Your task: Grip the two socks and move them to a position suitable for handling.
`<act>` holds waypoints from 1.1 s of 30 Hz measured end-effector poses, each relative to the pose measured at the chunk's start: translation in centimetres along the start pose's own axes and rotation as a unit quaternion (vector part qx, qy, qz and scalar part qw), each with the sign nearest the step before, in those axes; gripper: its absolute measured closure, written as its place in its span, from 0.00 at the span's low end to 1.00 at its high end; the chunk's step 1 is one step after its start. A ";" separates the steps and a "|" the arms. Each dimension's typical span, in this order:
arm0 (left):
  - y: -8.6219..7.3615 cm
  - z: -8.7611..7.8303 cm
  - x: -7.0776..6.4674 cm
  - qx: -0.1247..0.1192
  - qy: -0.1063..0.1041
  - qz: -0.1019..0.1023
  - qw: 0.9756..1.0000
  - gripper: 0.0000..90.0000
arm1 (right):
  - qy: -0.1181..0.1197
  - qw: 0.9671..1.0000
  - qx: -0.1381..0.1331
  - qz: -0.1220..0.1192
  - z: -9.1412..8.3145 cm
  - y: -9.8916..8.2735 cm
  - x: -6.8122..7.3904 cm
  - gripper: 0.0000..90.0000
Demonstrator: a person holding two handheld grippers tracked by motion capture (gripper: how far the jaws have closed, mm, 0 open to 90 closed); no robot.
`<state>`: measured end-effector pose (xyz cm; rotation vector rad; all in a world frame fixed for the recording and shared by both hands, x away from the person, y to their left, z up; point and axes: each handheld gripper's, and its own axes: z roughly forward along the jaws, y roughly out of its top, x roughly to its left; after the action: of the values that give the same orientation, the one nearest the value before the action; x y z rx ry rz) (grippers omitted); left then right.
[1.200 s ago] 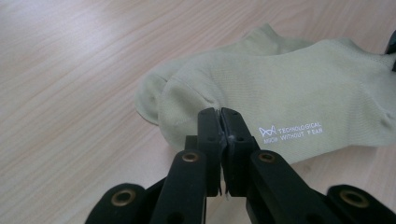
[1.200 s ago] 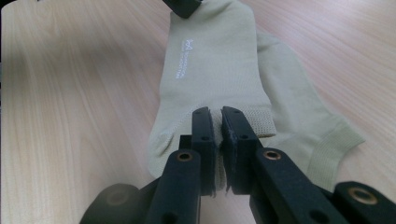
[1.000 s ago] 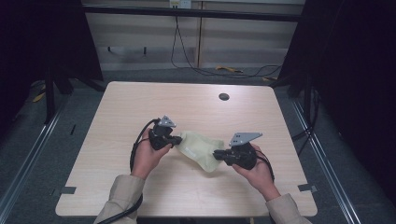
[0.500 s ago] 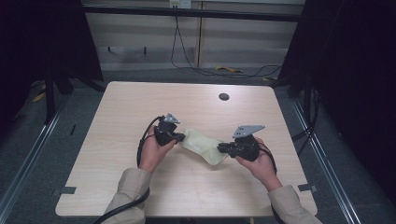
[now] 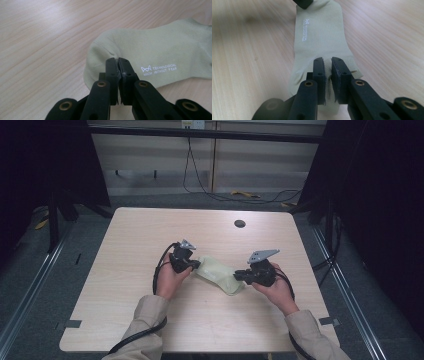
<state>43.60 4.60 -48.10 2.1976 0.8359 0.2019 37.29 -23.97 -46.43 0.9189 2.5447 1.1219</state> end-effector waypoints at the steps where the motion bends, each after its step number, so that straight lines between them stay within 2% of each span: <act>1: 0.0 0.2 -0.1 0.000 -0.001 -0.002 1.000 0.97 | -0.002 1.000 0.004 0.000 0.1 -0.1 -0.1 0.91; 2: -0.1 0.5 -0.3 0.007 0.003 0.006 1.000 0.97 | -0.001 1.000 0.009 0.003 0.4 -0.5 -0.2 0.91; 7: -0.5 0.7 -0.7 0.016 0.004 0.011 1.000 0.97 | -0.005 1.000 0.017 0.004 0.9 -1.1 -0.3 0.90; 10: -0.8 0.4 -1.0 0.020 0.006 0.015 1.000 0.97 | -0.010 1.000 0.022 0.000 1.1 -1.4 -0.3 0.90; 11: -0.8 0.2 -1.0 0.029 0.006 0.020 0.999 0.97 | -0.010 1.000 0.022 0.001 1.2 -1.4 -0.3 0.90; 14: -1.3 -0.1 -1.2 0.029 0.007 0.019 0.999 0.97 | -0.011 1.000 0.028 -0.004 1.5 -1.4 0.0 0.90; 16: -1.5 -0.4 -1.3 0.026 0.007 0.018 0.999 0.97 | -0.026 0.999 0.028 -0.010 1.6 -1.3 0.3 0.87; 17: -1.5 -0.4 -1.3 0.026 0.007 0.018 0.999 0.97 | -0.026 0.999 0.028 -0.010 1.6 -1.3 0.3 0.87; 23: -1.6 -0.5 -1.5 0.018 0.005 0.016 1.000 0.96 | -0.029 0.999 0.027 -0.011 1.5 -0.7 0.3 0.93; 26: -1.6 -0.4 -1.5 0.019 0.003 0.017 1.000 0.96 | -0.034 0.999 0.024 -0.008 1.3 -0.6 0.0 0.93; 29: -1.7 -0.2 -1.7 0.017 0.002 0.015 1.000 0.96 | -0.041 0.999 0.011 0.004 1.1 -0.9 -0.3 0.92; 33: -1.6 -0.2 -1.7 0.018 0.000 0.019 1.000 0.96 | -0.047 0.999 0.012 0.008 1.1 -1.3 -0.5 0.93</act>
<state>41.36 4.43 -48.91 2.2488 0.8055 0.2067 37.55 -24.24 -48.16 0.9764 2.4838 1.0306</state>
